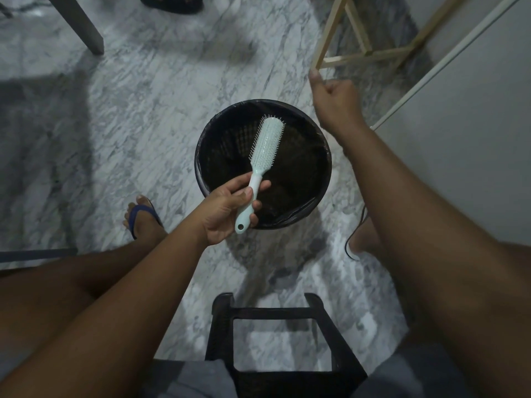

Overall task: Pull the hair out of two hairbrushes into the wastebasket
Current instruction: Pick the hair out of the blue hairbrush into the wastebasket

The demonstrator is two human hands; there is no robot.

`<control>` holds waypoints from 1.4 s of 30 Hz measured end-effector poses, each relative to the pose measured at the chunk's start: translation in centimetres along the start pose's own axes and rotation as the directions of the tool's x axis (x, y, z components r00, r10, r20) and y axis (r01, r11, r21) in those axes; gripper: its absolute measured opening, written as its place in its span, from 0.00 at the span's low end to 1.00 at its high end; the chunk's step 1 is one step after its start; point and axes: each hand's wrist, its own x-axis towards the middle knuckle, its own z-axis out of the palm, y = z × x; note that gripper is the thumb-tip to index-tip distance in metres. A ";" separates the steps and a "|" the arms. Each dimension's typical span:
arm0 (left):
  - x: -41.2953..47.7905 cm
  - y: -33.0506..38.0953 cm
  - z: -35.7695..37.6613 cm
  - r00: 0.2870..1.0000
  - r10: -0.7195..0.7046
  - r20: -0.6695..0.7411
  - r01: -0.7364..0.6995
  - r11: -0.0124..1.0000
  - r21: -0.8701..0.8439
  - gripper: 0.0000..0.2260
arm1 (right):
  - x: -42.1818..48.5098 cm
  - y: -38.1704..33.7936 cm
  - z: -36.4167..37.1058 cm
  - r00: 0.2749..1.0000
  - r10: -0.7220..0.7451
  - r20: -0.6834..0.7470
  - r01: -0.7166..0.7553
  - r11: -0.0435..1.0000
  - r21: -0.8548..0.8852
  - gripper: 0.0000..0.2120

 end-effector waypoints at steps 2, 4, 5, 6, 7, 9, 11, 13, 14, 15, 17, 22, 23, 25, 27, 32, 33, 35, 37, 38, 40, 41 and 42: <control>0.1 0.0 0.0 1.000 0.006 -0.013 -0.007 1.000 -0.009 0.21 | 0.0 0.2 -0.2 1.000 -0.008 -0.030 0.010 0.997 0.082 0.29; 0.2 0.1 0.2 1.000 0.014 -0.019 -0.014 1.000 -0.022 0.20 | -0.9 0.5 0.0 0.988 0.009 0.154 -0.001 0.998 -0.055 0.24; 0.3 0.2 0.4 1.000 0.017 -0.026 -0.018 0.999 -0.028 0.20 | -1.8 0.6 0.2 0.949 0.083 0.304 -0.037 0.988 -0.153 0.20; 0.3 0.3 0.6 0.999 0.019 -0.035 -0.020 0.999 -0.031 0.19 | -2.7 0.8 0.3 0.891 0.161 0.425 -0.073 0.974 -0.216 0.19; 0.4 0.4 0.7 0.999 0.020 -0.051 -0.022 0.999 -0.033 0.19 | -3.5 1.0 0.4 0.843 0.204 0.497 -0.096 0.967 -0.235 0.20; 0.6 0.4 0.8 0.995 0.027 -0.092 -0.030 0.999 -0.034 0.18 | -4.9 1.0 0.9 0.808 0.189 0.558 -0.110 0.979 -0.172 0.25; 0.7 0.4 0.8 0.992 0.035 -0.125 -0.038 0.999 -0.019 0.18 | -6.1 0.7 1.7 0.813 0.142 0.564 -0.063 0.986 -0.156 0.28; 0.8 0.3 0.8 0.992 0.036 -0.125 -0.034 0.999 0.022 0.18 | -6.7 0.7 2.6 0.842 0.055 0.537 0.077 0.972 -0.221 0.30; 0.8 0.2 0.8 0.993 0.035 -0.115 -0.031 0.999 0.038 0.18 | -6.8 0.7 3.0 0.854 0.011 0.520 0.130 0.963 -0.235 0.29; 0.8 0.2 0.8 0.993 0.034 -0.110 -0.029 0.998 0.048 0.18 | -6.8 0.9 3.3 0.863 -0.020 0.505 0.156 0.961 -0.229 0.27; 0.8 0.2 0.6 0.992 0.036 -0.118 -0.028 0.997 0.067 0.17 | -6.3 1.1 3.5 0.862 -0.052 0.505 0.188 0.957 -0.222 0.26; 1.1 -0.2 0.0 0.968 0.053 -0.244 -0.050 0.999 0.019 0.17 | -5.1 0.3 2.4 0.934 -0.079 0.347 0.110 0.992 -0.069 0.22; 1.1 -0.3 -0.2 0.963 0.056 -0.263 -0.054 0.998 0.016 0.18 | -4.5 0.0 2.1 0.958 -0.066 0.280 0.080 0.996 -0.038 0.20; 1.1 -0.4 -0.2 0.962 0.056 -0.267 -0.051 0.998 0.028 0.17 | -3.6 -0.4 1.7 0.967 0.000 0.254 0.022 0.996 -0.085 0.11; 1.2 -0.3 0.3 0.967 0.052 -0.248 -0.043 0.998 0.043 0.17 | -3.7 -0.3 2.1 0.942 0.100 0.320 -0.037 0.980 -0.197 0.15; 1.2 0.0 1.6 0.982 0.044 -0.185 -0.031 0.997 0.070 0.18 | -5.6 -0.2 3.7 0.956 0.144 0.257 -0.115 0.986 -0.124 0.15; 1.1 0.0 1.4 0.982 0.047 -0.183 -0.034 0.997 0.071 0.18 | -5.6 -0.1 3.8 0.966 0.121 0.228 -0.089 0.985 -0.146 0.14; 1.0 -0.1 1.1 0.982 0.050 -0.184 -0.039 0.997 0.062 0.17 | -5.6 -0.1 3.7 0.972 0.111 0.208 -0.087 0.989 -0.121 0.15; 1.0 -0.2 0.7 0.978 0.052 -0.204 -0.049 0.999 0.019 0.17 | -5.4 -0.5 3.3 0.973 0.168 0.160 -0.180 0.982 0.059 0.17; 1.0 -0.2 0.6 0.975 0.053 -0.217 -0.055 0.999 -0.003 0.17 | -5.3 -0.7 3.1 0.970 0.219 0.108 -0.235 0.959 0.162 0.18; 1.0 -0.2 0.5 0.973 0.056 -0.223 -0.061 0.998 -0.015 0.17 | -5.4 -0.7 2.9 0.964 0.264 0.035 -0.265 0.934 0.239 0.23; 1.0 0.0 0.6 0.974 0.057 -0.217 -0.060 0.998 -0.006 0.17 | -5.8 -0.4 3.0 0.972 0.227 0.056 -0.233 0.957 0.171 0.26; 1.0 0.1 0.8 0.976 0.057 -0.208 -0.058 0.998 0.003 0.17 | -6.4 -0.1 3.0 0.976 0.173 0.130 -0.182 0.981 0.061 0.27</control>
